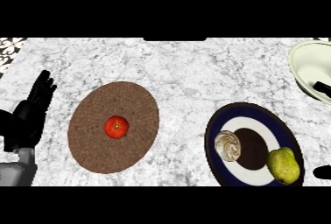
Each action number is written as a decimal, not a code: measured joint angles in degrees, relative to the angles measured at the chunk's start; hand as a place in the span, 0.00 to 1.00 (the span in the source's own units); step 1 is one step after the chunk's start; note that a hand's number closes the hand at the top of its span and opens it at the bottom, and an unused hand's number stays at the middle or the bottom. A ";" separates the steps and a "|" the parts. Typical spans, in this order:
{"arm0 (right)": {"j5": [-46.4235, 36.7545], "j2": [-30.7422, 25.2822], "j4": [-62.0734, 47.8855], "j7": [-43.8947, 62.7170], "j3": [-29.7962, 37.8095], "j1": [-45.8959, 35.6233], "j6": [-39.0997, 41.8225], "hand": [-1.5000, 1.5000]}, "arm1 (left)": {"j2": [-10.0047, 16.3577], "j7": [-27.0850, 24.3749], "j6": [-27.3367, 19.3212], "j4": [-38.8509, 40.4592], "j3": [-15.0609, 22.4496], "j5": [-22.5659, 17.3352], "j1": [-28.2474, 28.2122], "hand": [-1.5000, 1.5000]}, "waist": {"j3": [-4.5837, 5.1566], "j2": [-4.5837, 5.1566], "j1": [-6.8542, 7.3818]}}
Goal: Pick the cupcake from the plate and place it in the bowl
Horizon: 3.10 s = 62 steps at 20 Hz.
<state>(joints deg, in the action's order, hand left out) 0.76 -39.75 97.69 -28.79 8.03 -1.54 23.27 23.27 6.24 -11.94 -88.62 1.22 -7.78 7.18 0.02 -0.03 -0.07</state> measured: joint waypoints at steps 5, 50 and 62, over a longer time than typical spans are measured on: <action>-2.76 -4.11 3.22 8.88 -2.73 -6.40 3.48 0.00 | -0.47 0.01 0.80 1.57 -0.31 0.40 1.78 0.50 | 0.05 0.04 0.42; -50.82 13.93 -5.31 16.17 -28.92 -12.78 7.81 0.00 | -6.21 0.91 6.51 -0.04 -6.60 6.42 0.63 0.50 | -0.03 0.04 0.19; -57.37 20.81 -11.52 14.69 -27.84 -13.70 7.50 1.00 | -7.45 0.63 8.54 0.80 -8.54 8.14 1.41 0.50 | -0.01 0.03 0.21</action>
<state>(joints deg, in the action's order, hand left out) -56.61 -18.94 86.18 -14.10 -19.81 -15.24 30.77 15.82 6.87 -3.40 -87.82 -7.32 0.36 8.59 0.01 0.00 0.13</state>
